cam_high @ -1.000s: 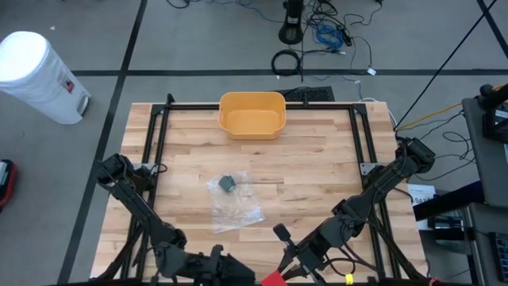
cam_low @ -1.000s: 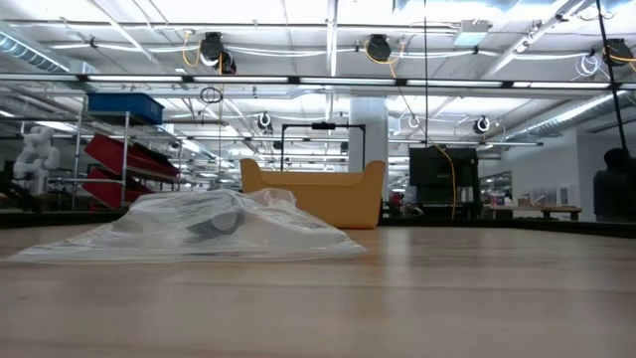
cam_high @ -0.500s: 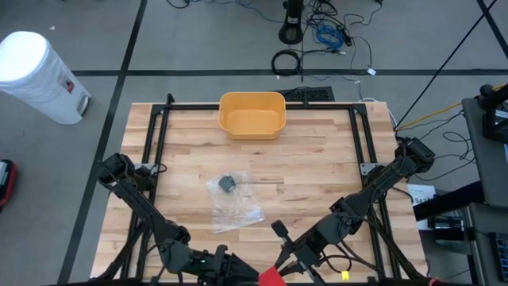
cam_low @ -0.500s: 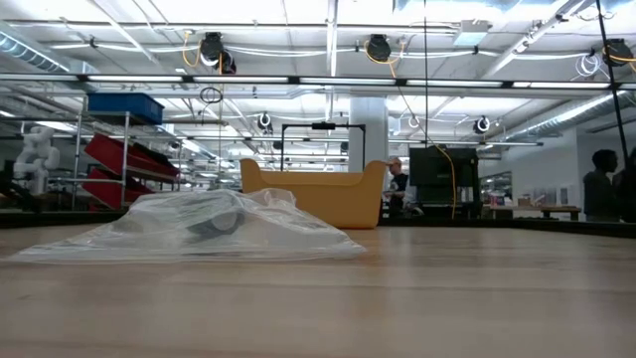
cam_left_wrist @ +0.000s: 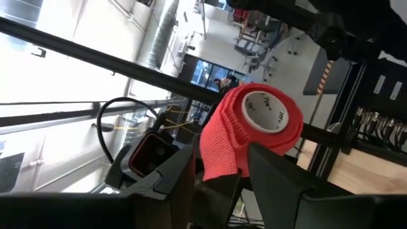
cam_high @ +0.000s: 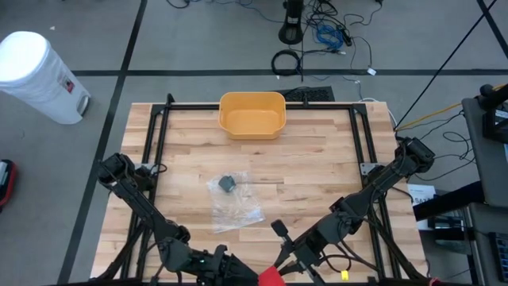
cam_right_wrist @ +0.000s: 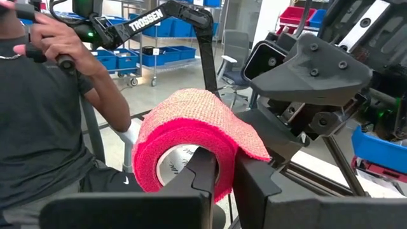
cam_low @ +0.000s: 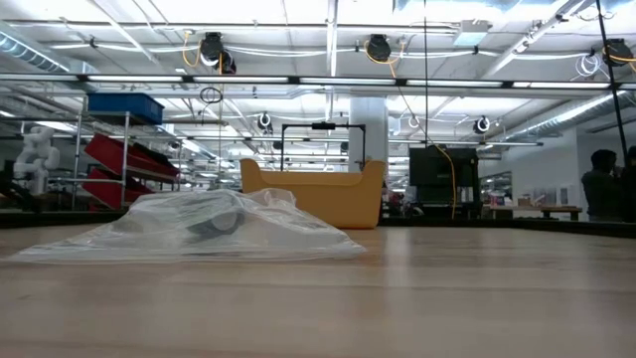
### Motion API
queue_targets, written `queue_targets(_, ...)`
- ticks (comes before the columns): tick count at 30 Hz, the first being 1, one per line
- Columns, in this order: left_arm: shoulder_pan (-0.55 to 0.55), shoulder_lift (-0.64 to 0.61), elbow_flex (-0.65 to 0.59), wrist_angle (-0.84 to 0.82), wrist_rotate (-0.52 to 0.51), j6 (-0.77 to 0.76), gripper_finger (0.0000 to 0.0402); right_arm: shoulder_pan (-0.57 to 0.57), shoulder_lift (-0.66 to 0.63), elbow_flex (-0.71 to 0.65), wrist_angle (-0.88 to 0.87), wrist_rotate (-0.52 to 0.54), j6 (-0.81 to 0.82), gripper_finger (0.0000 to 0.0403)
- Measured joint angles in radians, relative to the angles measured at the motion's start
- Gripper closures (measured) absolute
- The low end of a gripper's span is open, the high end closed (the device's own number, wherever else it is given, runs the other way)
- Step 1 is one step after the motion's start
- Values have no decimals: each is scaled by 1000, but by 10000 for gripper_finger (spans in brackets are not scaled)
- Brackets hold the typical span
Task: Roll bandage
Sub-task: Roll the red bandage
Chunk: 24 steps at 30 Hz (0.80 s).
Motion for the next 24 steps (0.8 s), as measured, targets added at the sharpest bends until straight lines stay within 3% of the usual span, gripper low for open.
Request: queue_targets(24,29,0,0,-7,47,-34,252,-2,0,0,0,0,0,374)
